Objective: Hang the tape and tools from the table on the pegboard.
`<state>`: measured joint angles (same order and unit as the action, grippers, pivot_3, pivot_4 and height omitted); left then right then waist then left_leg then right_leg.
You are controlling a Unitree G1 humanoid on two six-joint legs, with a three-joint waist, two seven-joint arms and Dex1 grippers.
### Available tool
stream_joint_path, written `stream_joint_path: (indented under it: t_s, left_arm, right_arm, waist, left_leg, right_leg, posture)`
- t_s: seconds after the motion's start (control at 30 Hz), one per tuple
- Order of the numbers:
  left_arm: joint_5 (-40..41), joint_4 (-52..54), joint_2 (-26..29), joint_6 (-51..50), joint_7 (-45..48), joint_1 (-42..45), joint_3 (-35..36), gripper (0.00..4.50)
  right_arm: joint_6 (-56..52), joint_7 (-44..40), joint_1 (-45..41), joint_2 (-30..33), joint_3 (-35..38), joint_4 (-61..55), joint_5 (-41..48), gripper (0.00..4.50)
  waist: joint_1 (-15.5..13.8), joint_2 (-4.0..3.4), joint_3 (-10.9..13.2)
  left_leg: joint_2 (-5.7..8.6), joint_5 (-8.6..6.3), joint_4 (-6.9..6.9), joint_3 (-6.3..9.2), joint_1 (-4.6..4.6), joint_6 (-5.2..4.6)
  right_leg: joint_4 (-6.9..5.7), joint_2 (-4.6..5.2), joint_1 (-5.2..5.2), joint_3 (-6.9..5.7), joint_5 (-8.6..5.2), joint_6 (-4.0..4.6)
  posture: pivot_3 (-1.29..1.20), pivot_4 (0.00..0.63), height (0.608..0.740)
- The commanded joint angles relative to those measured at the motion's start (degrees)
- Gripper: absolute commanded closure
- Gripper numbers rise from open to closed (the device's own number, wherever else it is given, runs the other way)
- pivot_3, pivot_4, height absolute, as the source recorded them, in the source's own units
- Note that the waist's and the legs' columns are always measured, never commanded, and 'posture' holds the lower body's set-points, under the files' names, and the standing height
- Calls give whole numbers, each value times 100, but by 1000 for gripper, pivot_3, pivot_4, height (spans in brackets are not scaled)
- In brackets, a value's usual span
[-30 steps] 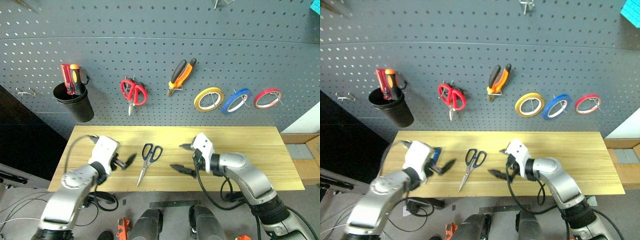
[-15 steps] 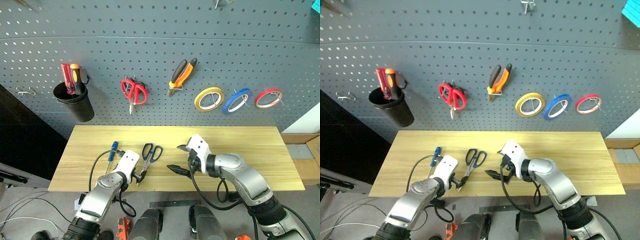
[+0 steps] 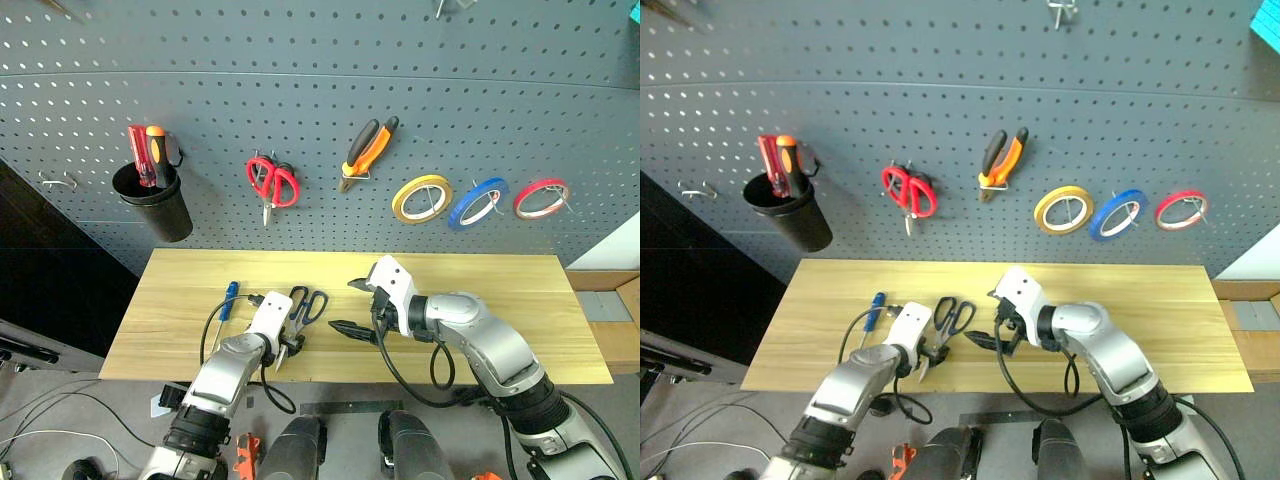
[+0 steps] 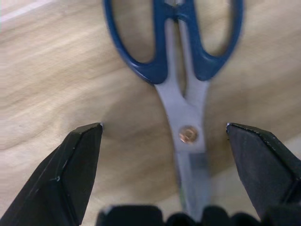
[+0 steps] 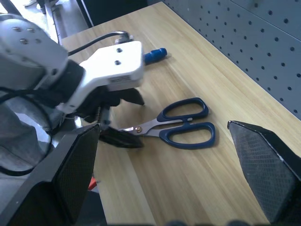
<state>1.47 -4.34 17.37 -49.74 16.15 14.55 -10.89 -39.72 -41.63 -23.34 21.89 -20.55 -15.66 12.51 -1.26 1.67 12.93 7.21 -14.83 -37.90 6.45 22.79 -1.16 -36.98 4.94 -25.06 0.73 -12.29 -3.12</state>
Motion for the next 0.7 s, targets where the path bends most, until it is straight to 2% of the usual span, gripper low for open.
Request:
stream_joint_path:
  t_s: [0.03,0.1,0.33,0.4,0.63,0.7]
  left_arm:
    - [-153,-372,-74,-329,-58,60,-176,379]
    - [-180,-345,-25,-523,0,96,-306,909]
    - [-203,-164,66,-729,11,56,-410,3328]
    - [-214,-85,131,-798,19,36,-395,3882]
    - [-213,227,407,-662,100,-45,-321,3943]
    - [-163,761,664,-229,281,-185,-239,3943]
  right_arm:
    - [-136,-117,-237,-5,58,-465,190,0]
    - [-212,-168,-267,21,78,-532,253,0]
    - [-185,-336,-122,552,-158,-504,62,0]
    - [-107,-357,-110,685,-191,-400,-23,0]
    - [167,-393,-107,787,-208,-55,-284,0]
    - [248,-483,-110,819,-125,-9,-230,0]
  waist:
    - [1,0,0]
    - [3,0,-1]
    - [3,0,-1]
    - [13,0,-1]
    - [19,0,-1]
    - [24,1,-5]
  left_leg:
    - [0,-2,-1,1,-1,-3]
    - [0,0,-1,0,-2,1]
    - [0,5,0,4,-2,9]
    - [-1,1,1,3,-4,2]
    - [-1,6,2,3,-3,12]
    - [-1,7,2,2,-2,13]
  right_leg:
    - [0,0,1,-3,0,0]
    - [0,0,2,-3,0,0]
    - [2,1,4,-1,-1,-1]
    - [1,1,6,2,-1,-2]
    - [2,1,5,4,-2,-3]
    - [2,1,4,4,-2,-3]
  posture:
    - [48,250,740]
    - [46,249,740]
    - [48,248,740]
    - [51,247,740]
    - [59,240,740]
    - [60,216,740]
